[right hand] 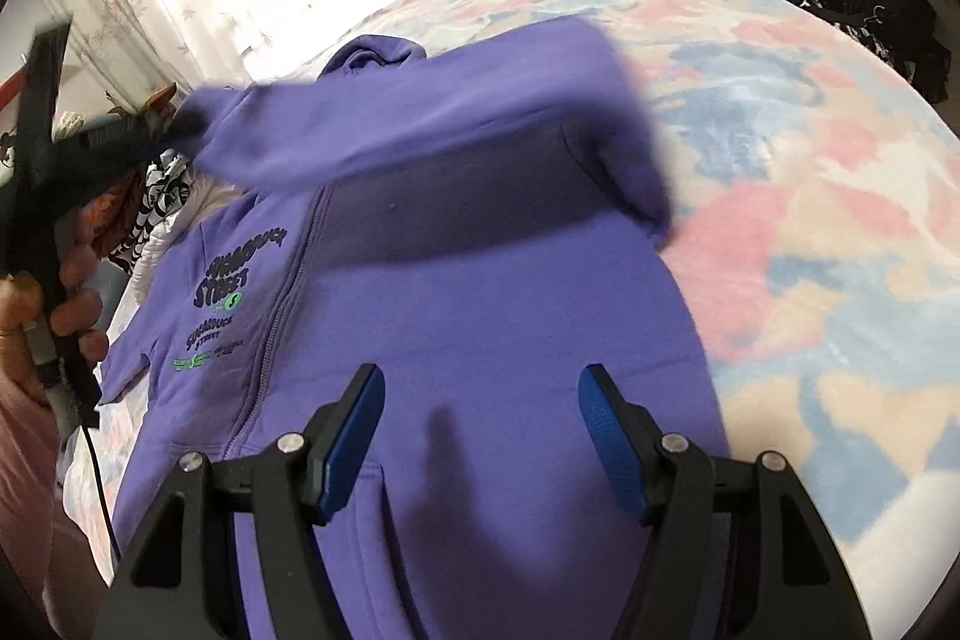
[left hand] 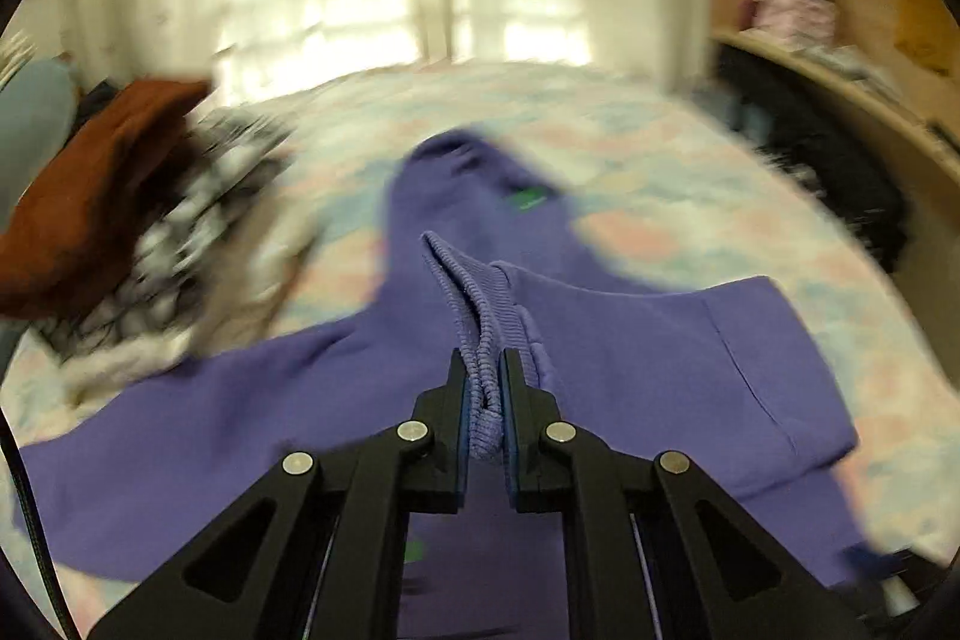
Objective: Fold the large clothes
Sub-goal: 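Grasp the folded sleeve's ribbed cuff with the left tool and pull it straight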
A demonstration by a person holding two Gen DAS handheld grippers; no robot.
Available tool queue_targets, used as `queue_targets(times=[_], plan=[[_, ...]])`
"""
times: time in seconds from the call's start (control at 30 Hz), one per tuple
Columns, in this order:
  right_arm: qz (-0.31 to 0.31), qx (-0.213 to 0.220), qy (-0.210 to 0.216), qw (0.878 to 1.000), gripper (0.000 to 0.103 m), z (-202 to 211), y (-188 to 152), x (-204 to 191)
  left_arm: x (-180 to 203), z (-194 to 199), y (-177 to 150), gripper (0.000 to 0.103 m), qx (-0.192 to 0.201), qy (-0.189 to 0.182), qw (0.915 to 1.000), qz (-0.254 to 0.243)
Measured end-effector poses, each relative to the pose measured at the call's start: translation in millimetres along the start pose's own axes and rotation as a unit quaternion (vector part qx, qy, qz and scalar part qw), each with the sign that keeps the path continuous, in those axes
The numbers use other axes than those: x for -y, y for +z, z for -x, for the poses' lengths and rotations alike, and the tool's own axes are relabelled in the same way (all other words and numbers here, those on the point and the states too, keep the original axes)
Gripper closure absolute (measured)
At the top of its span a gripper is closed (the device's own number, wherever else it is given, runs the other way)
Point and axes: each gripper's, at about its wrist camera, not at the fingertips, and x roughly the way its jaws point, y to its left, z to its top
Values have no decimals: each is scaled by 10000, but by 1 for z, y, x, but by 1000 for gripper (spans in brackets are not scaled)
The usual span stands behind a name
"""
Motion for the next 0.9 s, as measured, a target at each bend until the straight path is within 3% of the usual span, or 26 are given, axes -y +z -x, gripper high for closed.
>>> queue_targets(times=[0.13,0.2,0.4,0.6,0.63,0.7,0.8,0.83,0.87,0.9], plan=[[27,-204,-57,9998,36,-4,9,5,-49,-51,-39,94,-899,52,9951,402],[-53,-284,32,9996,35,-6,20,10,-65,-71,-56,85,-1247,-99,9897,695],[-490,-312,358,9977,24,-18,76,30,-96,-85,-65,56,-1227,-621,9773,1611],[-943,-383,65,9948,23,-77,143,62,-89,-93,-60,58,-1232,-618,9800,1435],[-989,-410,31,9942,23,-88,153,66,-87,-99,-57,63,-1231,-621,9808,1377],[-1065,-439,-44,9933,23,-110,166,72,-80,-105,-50,84,-1278,-670,9815,1256],[-1218,-501,-56,9913,23,-137,176,77,-65,-105,-42,93,-1284,-727,9840,1001],[-1206,-539,-37,9912,29,-144,178,77,-59,-103,-38,93,-1244,-715,9858,872],[-1114,-574,-103,9921,63,-150,179,75,-54,-101,-35,94,-1205,-713,9871,774],[-974,-613,-102,9933,87,-155,182,72,-50,-99,-32,94,-1148,-737,9882,694]])
